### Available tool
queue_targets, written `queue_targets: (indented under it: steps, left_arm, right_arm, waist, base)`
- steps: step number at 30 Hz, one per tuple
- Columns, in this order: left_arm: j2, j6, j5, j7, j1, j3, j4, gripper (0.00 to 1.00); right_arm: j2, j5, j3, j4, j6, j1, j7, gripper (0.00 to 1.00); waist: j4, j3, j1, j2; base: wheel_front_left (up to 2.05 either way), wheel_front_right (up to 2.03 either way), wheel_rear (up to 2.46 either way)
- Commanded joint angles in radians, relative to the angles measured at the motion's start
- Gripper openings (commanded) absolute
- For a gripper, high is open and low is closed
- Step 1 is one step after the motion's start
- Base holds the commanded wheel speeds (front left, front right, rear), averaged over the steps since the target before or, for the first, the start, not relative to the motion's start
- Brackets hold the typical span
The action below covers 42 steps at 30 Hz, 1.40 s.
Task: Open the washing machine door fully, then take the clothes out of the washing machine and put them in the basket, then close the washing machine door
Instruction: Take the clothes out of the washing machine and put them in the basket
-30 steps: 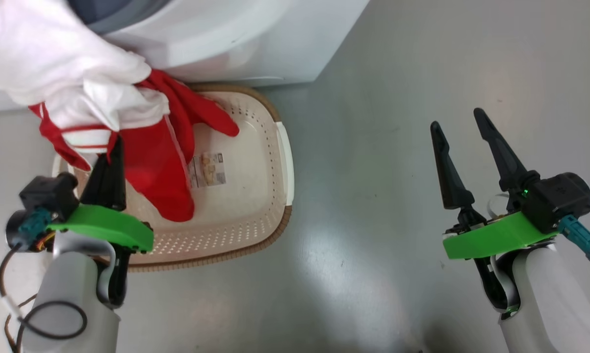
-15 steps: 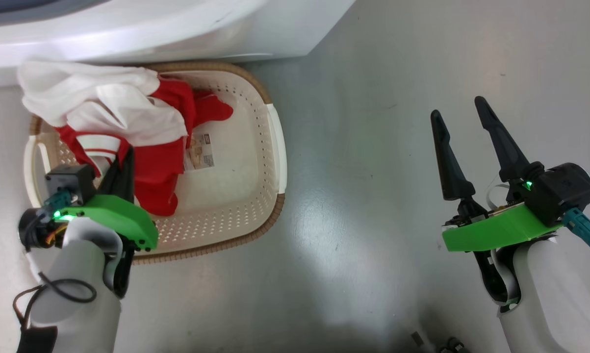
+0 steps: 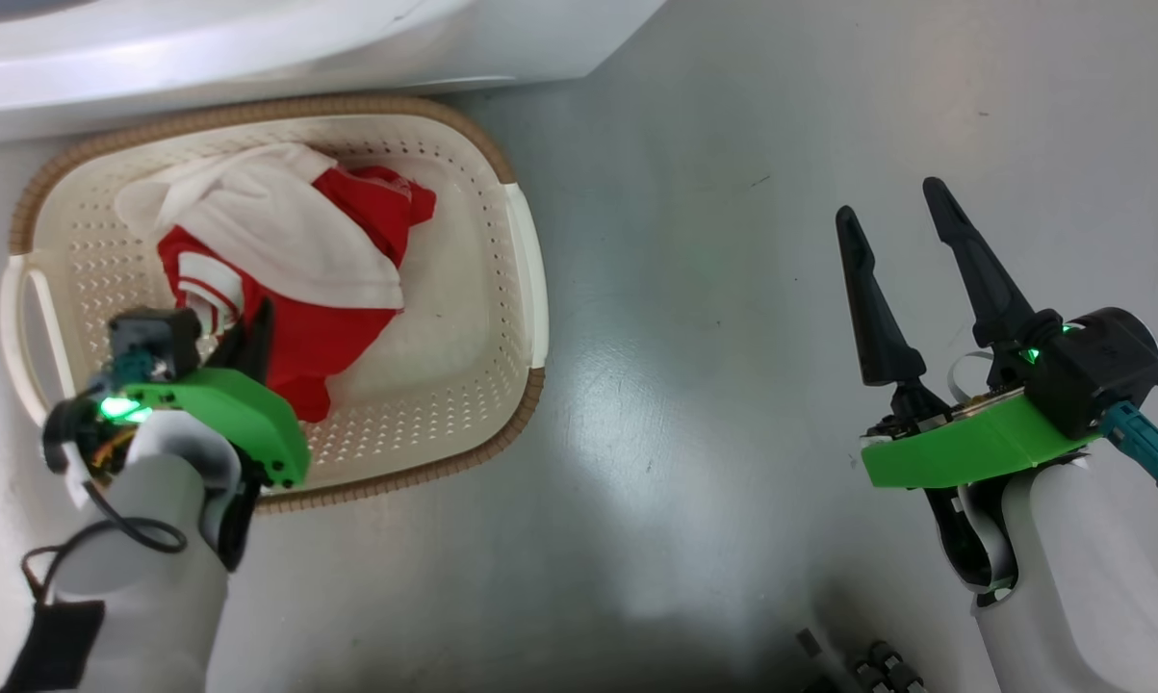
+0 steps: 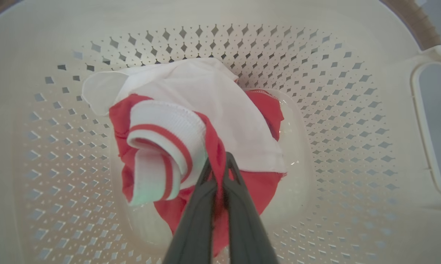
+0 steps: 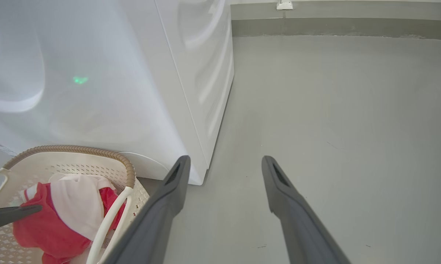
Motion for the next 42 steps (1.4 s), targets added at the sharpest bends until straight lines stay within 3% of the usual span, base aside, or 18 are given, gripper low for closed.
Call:
queue_targets:
  steps: [1,5,8,9,10,23,42]
  left_arm:
    - [0.048,-0.006,-0.018,-0.005,0.007,0.007,0.001,0.00]
    - [0.063,-0.006,-0.054,-0.005,-0.008,-0.021,0.012,0.00]
    - [0.068,-0.006,-0.077,-0.005,-0.010,-0.033,0.013,0.64]
    - [0.069,-0.006,-0.084,-0.005,-0.008,-0.034,0.010,0.90]
    - [0.070,-0.006,-0.090,-0.005,-0.006,-0.036,0.008,1.00]
    - [0.068,-0.006,-0.127,-0.005,0.092,0.005,-0.085,1.00]
    - [0.045,-0.006,0.026,-0.005,0.301,0.226,-0.393,1.00]
  right_arm:
    - [0.001,-0.004,0.023,-0.026,0.005,0.019,-0.006,1.00]
    - [0.001,-0.005,0.021,-0.025,0.005,0.021,-0.006,1.00]
    - [0.001,-0.006,0.021,-0.023,0.005,0.021,-0.006,1.00]
    - [0.001,-0.007,0.020,-0.021,0.005,0.021,-0.006,1.00]
    - [0.001,-0.008,0.020,-0.020,0.005,0.021,-0.006,1.00]
    - [0.001,-0.023,0.003,0.022,0.005,0.038,-0.006,1.00]
    - [0.001,-0.033,-0.020,0.067,0.005,0.112,-0.006,1.00]
  waist:
    - [-0.003,0.003,0.0000,-0.0001]
    - [-0.003,0.002,0.0000,-0.0001]
    - [0.000,-0.005,0.0000,-0.0001]
    - [0.001,-0.009,0.0000,-0.0001]
    - [0.002,-0.015,0.0000,-0.0001]
    - [0.028,-0.158,0.0000,-0.0001]
    - [0.057,-0.395,0.0000,-0.0001]
  base:
    - [0.00,0.00,0.00]
    - [0.00,0.00,0.00]
    - [0.00,0.00,0.00]
    - [0.00,0.00,0.00]
    - [0.00,0.00,0.00]
    - [0.00,0.00,0.00]
    - [0.00,0.00,0.00]
